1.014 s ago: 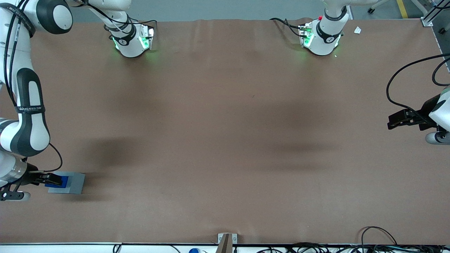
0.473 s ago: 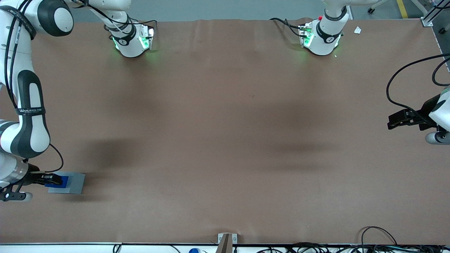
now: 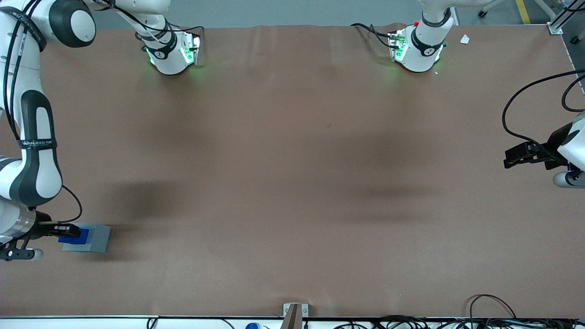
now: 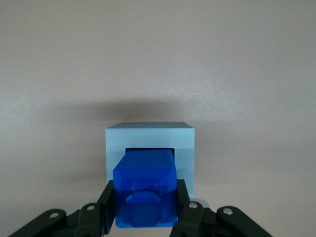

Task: Insert blue part into gray base with right arm
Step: 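Close the right gripper on the blue block, then lift the blue block out of the gray base and carry it sideways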

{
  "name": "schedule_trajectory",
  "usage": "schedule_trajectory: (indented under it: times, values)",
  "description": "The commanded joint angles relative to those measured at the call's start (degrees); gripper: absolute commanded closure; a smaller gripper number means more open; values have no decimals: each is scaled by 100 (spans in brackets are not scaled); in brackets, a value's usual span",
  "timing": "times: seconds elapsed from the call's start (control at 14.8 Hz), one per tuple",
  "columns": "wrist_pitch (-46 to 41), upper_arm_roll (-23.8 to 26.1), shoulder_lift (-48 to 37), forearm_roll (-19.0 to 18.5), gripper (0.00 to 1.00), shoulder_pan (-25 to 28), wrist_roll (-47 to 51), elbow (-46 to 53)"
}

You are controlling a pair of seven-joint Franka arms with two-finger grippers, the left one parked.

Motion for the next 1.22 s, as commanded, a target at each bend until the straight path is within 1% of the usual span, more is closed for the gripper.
schedule_trajectory:
  times: [0.0, 0.14, 0.2, 0.34, 0.54, 0.74, 0.88, 1.01, 1.15]
  values:
    - [-98, 28, 109, -70, 97, 0, 89, 237]
    - [-115, 28, 92, -70, 98, -17, 81, 316]
    - [-272, 28, 65, -70, 98, -35, 81, 404]
    - [-947, 20, 65, -70, 98, -8, 98, 859]
    - [-1519, 54, 30, -70, 99, 18, 159, 993]
    - [-2117, 81, -163, -61, 99, 351, 791, 993]
    - [-2661, 81, -225, 36, 99, 649, 1632, 924]
    - [-2761, 116, -312, 45, 100, 817, 1803, 722]
    - [-2412, 125, -348, 45, 100, 966, 1856, 581]
